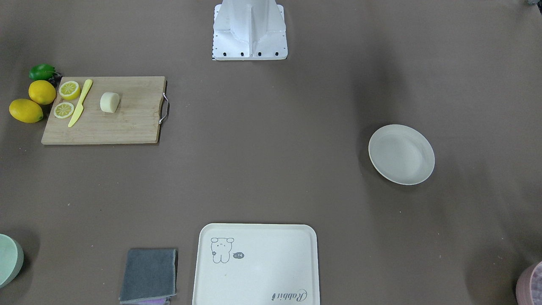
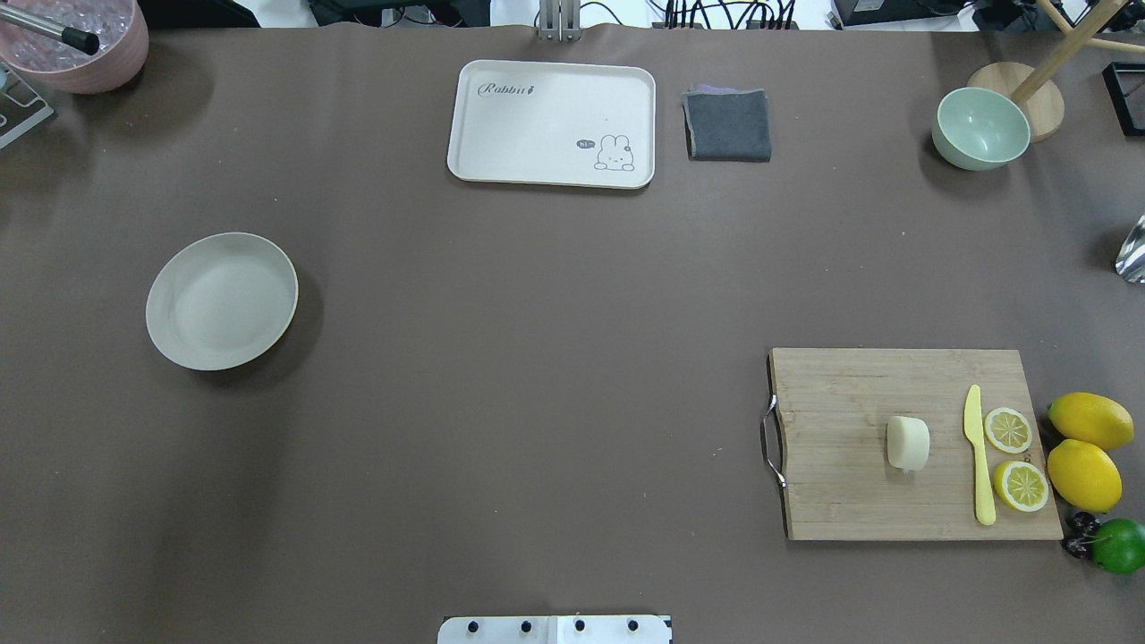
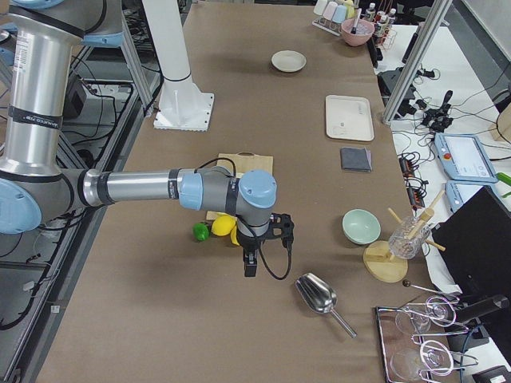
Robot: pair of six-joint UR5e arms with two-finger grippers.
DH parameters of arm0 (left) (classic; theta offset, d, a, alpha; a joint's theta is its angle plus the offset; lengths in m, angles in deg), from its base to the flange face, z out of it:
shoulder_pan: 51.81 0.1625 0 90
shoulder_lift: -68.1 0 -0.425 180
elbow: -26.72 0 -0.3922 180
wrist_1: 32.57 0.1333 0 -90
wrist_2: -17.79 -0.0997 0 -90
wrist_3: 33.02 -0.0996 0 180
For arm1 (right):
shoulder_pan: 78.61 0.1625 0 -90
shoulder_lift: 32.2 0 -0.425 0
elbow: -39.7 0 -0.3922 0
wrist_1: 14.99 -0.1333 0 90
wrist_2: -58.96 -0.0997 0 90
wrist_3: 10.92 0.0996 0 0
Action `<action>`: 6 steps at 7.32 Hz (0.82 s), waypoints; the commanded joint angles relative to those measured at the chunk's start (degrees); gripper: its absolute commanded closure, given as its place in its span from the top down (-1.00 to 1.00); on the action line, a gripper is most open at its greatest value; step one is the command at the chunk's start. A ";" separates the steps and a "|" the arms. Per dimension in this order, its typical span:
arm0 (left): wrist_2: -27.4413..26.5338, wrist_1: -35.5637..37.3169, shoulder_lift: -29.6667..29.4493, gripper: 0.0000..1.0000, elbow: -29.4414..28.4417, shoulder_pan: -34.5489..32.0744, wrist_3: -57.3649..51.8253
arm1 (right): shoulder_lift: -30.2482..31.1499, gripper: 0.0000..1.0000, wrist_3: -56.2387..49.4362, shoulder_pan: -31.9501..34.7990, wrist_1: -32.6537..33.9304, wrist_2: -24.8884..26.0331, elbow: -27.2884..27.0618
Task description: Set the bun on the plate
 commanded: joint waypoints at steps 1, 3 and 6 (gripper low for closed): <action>-0.09 -0.17 0.28 0.95 0.28 -1.13 -0.12 | -0.05 1.00 0.00 0.00 -0.09 0.00 -0.05; -0.09 -0.26 0.11 0.95 0.37 -1.50 -0.12 | -0.13 1.00 0.00 0.00 0.00 0.00 -0.75; 0.17 -0.44 -2.34 0.95 1.59 -1.85 -0.03 | -1.54 1.00 0.44 0.00 -0.18 0.09 -3.12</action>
